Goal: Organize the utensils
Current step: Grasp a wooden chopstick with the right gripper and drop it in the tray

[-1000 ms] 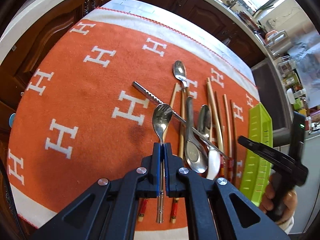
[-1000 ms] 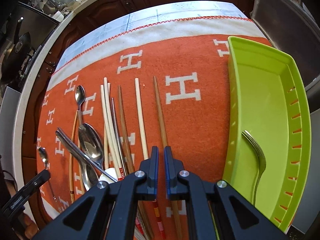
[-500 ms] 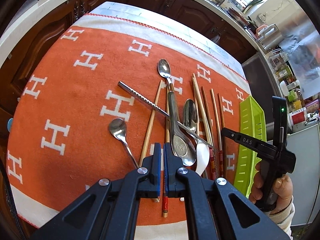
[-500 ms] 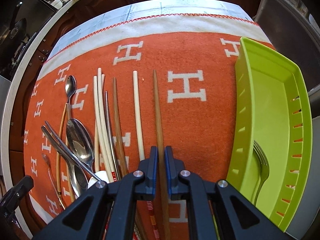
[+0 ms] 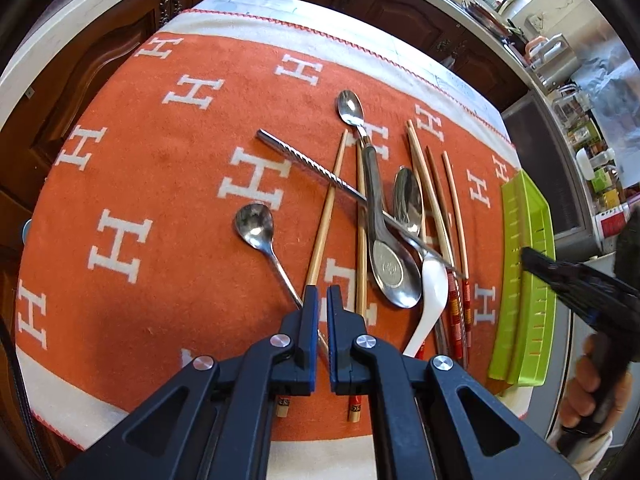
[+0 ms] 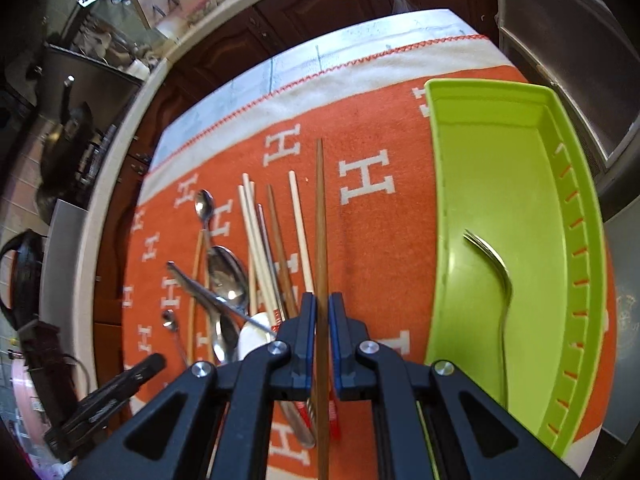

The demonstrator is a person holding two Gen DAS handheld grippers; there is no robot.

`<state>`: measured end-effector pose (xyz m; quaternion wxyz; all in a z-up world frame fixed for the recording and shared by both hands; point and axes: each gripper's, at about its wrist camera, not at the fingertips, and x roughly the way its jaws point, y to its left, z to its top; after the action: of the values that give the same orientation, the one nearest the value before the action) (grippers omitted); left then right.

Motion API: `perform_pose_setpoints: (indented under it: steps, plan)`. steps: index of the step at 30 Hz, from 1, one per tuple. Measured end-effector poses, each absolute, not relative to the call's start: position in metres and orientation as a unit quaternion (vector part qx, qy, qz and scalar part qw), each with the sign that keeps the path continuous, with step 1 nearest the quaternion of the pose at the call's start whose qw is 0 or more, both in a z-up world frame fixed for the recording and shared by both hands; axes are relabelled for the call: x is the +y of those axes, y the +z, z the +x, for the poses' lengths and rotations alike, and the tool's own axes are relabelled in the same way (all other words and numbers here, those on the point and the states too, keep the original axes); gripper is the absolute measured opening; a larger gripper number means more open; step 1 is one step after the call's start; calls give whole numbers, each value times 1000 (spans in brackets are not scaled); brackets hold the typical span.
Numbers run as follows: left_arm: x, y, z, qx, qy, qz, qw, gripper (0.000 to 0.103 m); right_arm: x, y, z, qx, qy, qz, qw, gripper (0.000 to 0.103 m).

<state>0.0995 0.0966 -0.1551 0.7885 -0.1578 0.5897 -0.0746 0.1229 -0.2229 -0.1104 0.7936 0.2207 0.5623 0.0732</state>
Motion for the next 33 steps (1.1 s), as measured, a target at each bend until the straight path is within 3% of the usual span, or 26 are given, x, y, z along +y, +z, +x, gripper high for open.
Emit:
perform_pose_setpoints:
  steps: [11,25,33]
  plan:
    - [86,-147,86,585,-66,-128,798,12,-272,-63,79,514,54,261,815,6]
    - [97,-140,78,574,-47,-114,809,17,-298,-82,84,536,-53,211,816,7]
    - [123,-144,82,570,-29,-133,810,33,-281,-101,91,566,-90,139,808,7]
